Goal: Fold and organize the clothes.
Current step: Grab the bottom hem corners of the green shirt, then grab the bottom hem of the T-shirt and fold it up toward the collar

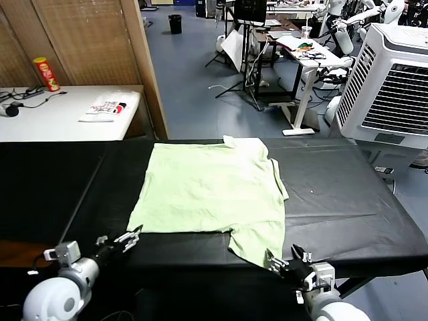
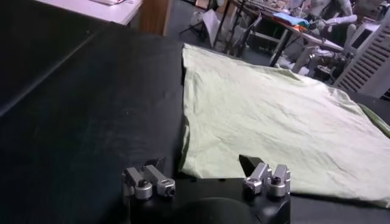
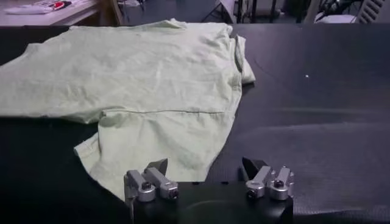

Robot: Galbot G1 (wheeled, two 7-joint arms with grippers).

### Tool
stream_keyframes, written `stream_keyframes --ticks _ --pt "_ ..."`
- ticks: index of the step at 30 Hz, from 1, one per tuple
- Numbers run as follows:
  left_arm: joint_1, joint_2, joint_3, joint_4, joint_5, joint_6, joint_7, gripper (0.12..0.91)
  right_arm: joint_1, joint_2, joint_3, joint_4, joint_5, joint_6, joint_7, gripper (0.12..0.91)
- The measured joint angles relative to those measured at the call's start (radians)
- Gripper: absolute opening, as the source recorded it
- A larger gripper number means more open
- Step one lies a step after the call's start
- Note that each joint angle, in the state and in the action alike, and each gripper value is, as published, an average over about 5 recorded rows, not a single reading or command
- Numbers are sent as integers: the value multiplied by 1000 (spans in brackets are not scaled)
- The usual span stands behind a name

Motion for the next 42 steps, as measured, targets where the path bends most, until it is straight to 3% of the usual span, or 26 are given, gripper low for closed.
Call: stream_keyframes --ticks 3,5,11,14,17,21,25,27,33,38,42 --pt "-3 -3 4 5 17 -4 12 798 1 3 -2 -6 -4 2 -1 790" --pt "-6 -8 7 10 30 -2 19 798 4 6 -5 -13 -7 4 -3 741" --pt "-11 -19 16 22 47 0 14 795 9 16 -23 -29 -26 5 -10 428" --pt "-15 -24 19 33 56 -2 11 725 5 19 -28 -24 -28 0 -9 262" --pt "-18 -27 20 46 63 -8 10 577 -6 21 -25 -14 -27 -6 -5 145" --pt "-14 -30 20 52 67 -18 9 342 -31 16 -7 11 -27 -10 -2 123" --pt "-3 -33 20 41 69 -24 7 159 -65 6 14 53 -26 -22 4 122" --pt "7 -34 18 27 69 -25 3 126 -86 1 23 79 -25 -30 12 122" --pt "58 -47 -3 -40 70 -23 -14 125 -156 -13 50 159 -8 -27 20 122" --pt "136 -61 -27 -123 74 -25 -17 125 -158 -35 85 187 52 18 -5 122" --pt "187 -74 -41 -184 67 -52 -15 125 -95 -69 105 149 87 80 -39 122"
